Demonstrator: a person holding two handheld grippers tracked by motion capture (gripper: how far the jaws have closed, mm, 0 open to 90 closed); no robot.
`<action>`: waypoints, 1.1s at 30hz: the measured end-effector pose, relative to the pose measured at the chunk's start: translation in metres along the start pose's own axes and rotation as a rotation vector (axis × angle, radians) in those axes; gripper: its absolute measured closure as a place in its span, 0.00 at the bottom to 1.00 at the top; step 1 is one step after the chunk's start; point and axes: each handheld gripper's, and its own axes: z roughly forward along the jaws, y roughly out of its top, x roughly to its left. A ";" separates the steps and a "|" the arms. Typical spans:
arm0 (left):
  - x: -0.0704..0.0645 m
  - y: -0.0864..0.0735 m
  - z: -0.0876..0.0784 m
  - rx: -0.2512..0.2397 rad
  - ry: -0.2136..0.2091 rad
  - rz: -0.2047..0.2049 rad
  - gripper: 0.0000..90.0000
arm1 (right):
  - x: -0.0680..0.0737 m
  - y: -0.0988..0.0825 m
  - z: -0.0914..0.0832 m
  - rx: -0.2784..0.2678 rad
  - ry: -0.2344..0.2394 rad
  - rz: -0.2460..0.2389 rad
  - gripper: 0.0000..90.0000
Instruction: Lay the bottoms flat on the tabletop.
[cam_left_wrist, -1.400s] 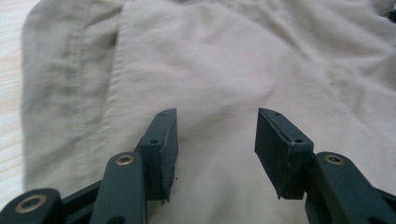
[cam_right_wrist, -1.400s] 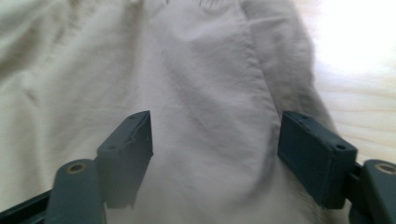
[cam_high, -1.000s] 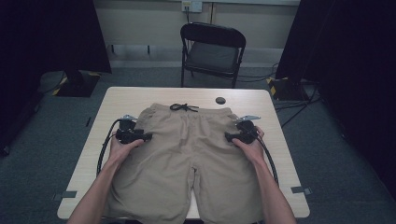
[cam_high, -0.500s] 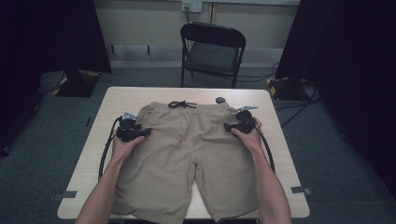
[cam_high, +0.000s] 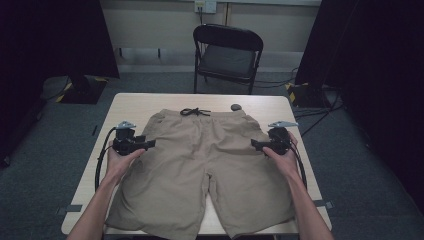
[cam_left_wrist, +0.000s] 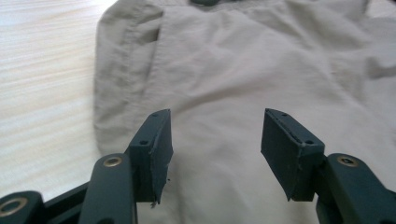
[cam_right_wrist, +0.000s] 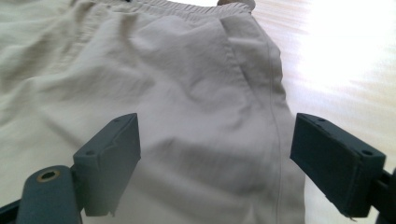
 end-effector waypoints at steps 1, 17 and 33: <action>-0.004 0.000 -0.004 0.011 -0.011 0.010 0.47 | 0.001 -0.003 -0.005 0.003 -0.005 0.005 0.16; -0.052 -0.020 -0.060 -0.049 -0.097 0.065 0.38 | 0.018 -0.050 -0.076 -0.055 0.047 0.061 0.16; -0.045 -0.087 -0.089 0.009 -0.026 -0.039 0.36 | 0.004 -0.104 -0.124 -0.055 -0.078 0.130 0.16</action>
